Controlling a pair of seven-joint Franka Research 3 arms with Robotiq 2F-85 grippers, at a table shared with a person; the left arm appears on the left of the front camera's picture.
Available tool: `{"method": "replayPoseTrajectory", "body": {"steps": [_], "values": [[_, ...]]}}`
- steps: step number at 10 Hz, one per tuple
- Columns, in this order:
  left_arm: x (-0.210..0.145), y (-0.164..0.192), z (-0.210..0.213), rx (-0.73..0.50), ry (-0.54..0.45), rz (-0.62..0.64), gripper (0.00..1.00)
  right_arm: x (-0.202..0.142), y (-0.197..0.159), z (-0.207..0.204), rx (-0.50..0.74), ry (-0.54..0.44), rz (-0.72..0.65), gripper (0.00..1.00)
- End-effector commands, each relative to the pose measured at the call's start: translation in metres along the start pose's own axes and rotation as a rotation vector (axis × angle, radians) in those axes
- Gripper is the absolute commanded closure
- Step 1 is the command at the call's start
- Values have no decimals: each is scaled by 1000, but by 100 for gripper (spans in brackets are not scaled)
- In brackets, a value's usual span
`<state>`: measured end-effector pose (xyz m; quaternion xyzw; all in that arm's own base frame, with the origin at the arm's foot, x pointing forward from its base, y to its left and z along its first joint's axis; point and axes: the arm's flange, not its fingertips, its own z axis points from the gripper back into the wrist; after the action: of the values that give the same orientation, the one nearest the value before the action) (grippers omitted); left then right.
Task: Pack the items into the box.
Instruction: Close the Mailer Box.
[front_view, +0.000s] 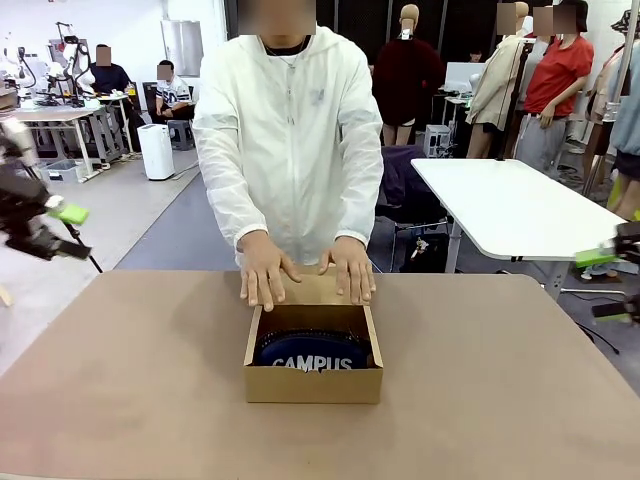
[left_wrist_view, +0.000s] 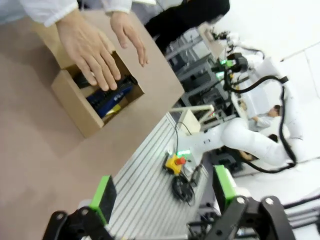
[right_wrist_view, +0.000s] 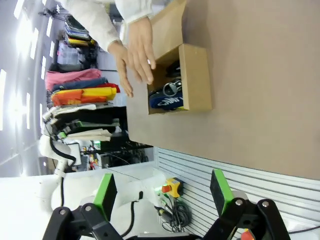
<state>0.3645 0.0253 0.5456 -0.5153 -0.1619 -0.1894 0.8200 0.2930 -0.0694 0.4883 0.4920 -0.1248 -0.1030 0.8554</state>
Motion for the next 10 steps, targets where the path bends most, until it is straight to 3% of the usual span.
{"method": "replayPoseTrajectory", "body": {"steps": [1, 2, 3, 4, 5, 6, 7, 10], "values": [[214, -19, -78, 22, 152, 213, 0, 71, 4, -63, -116, 70, 67, 0], [276, -2, -110, 36, 171, 331, 0, 94, 4, -103, -171, 109, 91, 0], [286, 32, -124, 102, 169, 425, 0, 109, 3, -138, -175, 125, 115, 0], [280, 74, -137, 80, 210, 501, 0, 123, 0, -170, -164, 118, 112, 0], [268, 111, -148, 75, 246, 592, 0, 132, -2, -193, -128, 52, 85, 0], [258, 116, -147, 57, 295, 634, 0, 93, 3, -161, -197, 147, 95, 0], [234, 82, -169, 98, 163, 515, 0, 93, 3, -161, -197, 147, 95, 0], [234, 82, -169, 98, 163, 515, 0, 93, 3, -161, -197, 147, 95, 0]]}}
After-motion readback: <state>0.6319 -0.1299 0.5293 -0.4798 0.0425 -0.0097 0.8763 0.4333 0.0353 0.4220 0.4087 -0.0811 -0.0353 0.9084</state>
